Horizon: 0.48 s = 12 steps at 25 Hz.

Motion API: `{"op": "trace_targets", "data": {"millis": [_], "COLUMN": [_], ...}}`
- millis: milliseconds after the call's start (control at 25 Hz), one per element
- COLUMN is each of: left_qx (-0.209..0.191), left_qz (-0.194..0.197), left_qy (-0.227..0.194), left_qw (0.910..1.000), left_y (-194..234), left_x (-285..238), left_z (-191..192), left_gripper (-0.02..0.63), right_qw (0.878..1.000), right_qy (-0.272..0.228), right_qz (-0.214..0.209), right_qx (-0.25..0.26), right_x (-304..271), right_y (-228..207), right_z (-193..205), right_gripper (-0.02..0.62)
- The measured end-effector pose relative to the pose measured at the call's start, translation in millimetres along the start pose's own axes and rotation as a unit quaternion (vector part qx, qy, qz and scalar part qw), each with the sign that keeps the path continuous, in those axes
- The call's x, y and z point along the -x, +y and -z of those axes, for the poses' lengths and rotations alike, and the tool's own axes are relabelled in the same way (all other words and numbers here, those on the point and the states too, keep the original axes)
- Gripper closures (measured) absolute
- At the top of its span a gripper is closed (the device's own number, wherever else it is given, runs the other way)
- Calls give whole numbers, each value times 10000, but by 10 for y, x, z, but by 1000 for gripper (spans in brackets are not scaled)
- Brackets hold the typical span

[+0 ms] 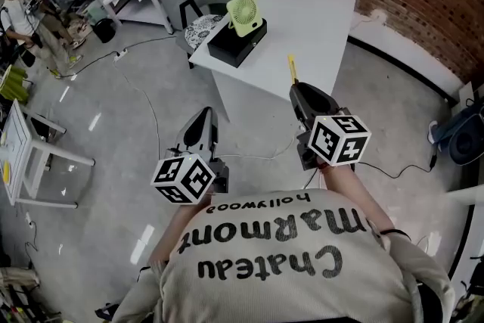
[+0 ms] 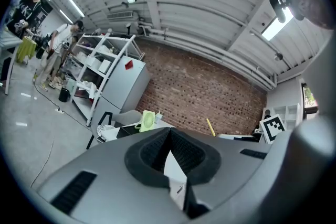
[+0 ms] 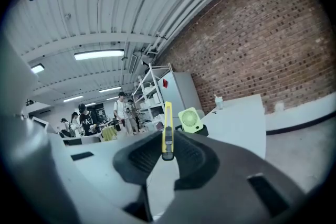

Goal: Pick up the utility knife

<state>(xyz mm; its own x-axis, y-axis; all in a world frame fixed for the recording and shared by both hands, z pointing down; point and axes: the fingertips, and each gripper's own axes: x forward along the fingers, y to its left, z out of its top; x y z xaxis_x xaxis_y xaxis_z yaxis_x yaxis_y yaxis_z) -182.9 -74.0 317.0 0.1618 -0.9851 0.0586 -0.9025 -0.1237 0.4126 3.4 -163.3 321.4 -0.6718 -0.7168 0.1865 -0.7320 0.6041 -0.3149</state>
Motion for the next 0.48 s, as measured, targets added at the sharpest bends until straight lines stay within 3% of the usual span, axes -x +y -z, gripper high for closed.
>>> {"op": "trace_targets", "data": {"millis": [480], "left_qx": [36], "left_qz": [-80], "left_qy": [-35], "left_qw": [10000], "left_y": [-76], "left_x": [-19], "left_z": [24], "left_gripper": [606], "right_qw": [9996], "right_qy": [215], "right_qz": [-153], "right_qx": [69], "right_x": [4], "right_y": [-65], "right_z": [90], "right_gripper": [525]}}
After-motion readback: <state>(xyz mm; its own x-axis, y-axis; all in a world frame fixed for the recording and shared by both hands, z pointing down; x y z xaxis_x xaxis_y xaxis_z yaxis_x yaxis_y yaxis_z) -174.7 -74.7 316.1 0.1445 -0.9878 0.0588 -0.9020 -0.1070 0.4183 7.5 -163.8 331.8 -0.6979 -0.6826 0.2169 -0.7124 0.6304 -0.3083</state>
